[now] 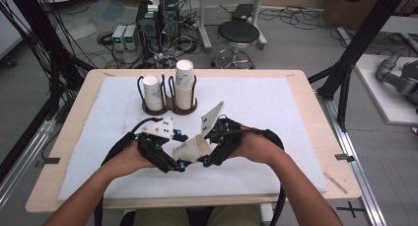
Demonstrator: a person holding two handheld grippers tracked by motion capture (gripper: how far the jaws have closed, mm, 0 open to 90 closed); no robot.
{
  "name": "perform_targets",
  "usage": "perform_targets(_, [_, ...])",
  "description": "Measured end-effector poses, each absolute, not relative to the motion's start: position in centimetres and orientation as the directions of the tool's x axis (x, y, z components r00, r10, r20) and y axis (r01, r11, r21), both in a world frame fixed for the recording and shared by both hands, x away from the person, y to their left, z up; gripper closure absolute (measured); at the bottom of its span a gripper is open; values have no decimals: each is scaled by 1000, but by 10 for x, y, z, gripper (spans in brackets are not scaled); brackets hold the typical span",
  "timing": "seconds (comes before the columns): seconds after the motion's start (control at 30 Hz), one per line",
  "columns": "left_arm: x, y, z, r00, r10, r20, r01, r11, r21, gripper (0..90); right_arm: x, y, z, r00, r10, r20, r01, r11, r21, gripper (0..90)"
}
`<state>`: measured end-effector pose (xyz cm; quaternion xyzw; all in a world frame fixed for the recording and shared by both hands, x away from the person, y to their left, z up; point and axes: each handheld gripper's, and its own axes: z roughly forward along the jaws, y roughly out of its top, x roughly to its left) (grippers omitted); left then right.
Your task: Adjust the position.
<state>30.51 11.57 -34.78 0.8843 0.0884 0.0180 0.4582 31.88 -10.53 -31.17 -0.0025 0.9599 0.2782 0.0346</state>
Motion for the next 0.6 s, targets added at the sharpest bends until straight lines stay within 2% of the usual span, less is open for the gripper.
perform_targets(0.33, [307,112,-351,984,168,-64,154,-604,782,216,317,-97,-311,-997,-2,-79,-38,883,468,296])
perform_targets(0.6, [307,107,-355,983,157,-92,172,-635,753,295,315,-90,-313,-997,-17,-79,-50,903,427,296])
